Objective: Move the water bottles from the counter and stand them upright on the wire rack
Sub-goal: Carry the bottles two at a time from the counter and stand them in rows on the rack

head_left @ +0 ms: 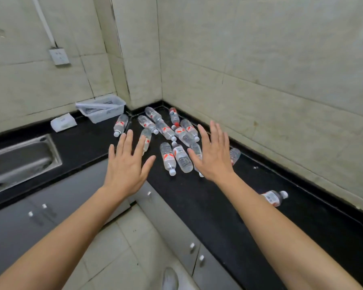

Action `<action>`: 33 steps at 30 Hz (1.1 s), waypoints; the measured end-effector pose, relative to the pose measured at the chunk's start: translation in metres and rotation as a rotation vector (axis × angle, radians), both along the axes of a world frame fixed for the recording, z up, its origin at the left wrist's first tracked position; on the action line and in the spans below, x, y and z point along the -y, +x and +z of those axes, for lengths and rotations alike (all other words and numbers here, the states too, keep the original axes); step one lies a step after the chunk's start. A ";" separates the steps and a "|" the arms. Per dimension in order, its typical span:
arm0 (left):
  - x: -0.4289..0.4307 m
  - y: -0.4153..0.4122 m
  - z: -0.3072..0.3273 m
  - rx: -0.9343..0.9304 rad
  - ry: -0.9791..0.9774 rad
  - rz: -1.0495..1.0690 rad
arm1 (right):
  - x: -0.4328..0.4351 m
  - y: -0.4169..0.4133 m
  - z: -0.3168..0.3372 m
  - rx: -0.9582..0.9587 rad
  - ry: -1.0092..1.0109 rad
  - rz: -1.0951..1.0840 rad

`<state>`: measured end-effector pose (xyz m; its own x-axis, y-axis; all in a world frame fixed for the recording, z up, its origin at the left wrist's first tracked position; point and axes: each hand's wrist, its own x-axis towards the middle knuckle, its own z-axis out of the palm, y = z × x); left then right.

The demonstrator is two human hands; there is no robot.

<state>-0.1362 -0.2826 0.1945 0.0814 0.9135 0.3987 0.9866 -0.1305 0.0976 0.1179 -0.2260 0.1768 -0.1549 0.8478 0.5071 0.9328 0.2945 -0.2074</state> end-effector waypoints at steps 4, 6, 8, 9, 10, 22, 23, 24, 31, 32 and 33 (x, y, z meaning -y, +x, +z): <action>-0.085 -0.029 -0.011 -0.031 -0.042 0.018 | -0.078 -0.031 -0.018 -0.033 -0.005 0.003; -0.129 -0.043 -0.011 -0.048 -0.082 0.028 | -0.122 -0.045 -0.021 -0.050 -0.053 -0.004; -0.169 -0.060 -0.011 -0.080 -0.121 0.027 | -0.161 -0.061 -0.021 -0.066 -0.082 -0.010; -0.187 -0.069 -0.011 -0.102 -0.133 0.027 | -0.180 -0.068 -0.021 -0.073 -0.095 -0.014; -0.204 -0.077 -0.011 -0.121 -0.145 0.027 | -0.197 -0.076 -0.020 -0.080 -0.112 -0.016; -0.344 -0.143 -0.120 -0.292 -0.523 -0.125 | -0.274 -0.135 -0.127 -0.030 -0.503 -0.123; -0.358 -0.143 -0.133 -0.388 -0.578 -0.165 | -0.274 -0.136 -0.138 -0.033 -0.574 -0.163; -0.372 -0.143 -0.144 -0.475 -0.631 -0.209 | -0.273 -0.137 -0.148 -0.043 -0.640 -0.209; -0.456 -0.141 -0.199 -0.861 -0.661 -0.644 | -0.259 -0.162 -0.185 -0.070 -0.937 -0.513; -0.465 -0.140 -0.202 -0.899 -0.663 -0.715 | -0.261 -0.169 -0.186 -0.090 -0.943 -0.549; -0.475 -0.139 -0.205 -0.926 -0.663 -0.783 | -0.263 -0.175 -0.189 -0.110 -0.956 -0.585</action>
<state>-0.2750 0.1924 -0.0109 0.6508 0.5030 -0.5687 0.4166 -0.8628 -0.2863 -0.0574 0.0367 -0.0120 0.3990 0.8235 -0.4032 0.8384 -0.5057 -0.2033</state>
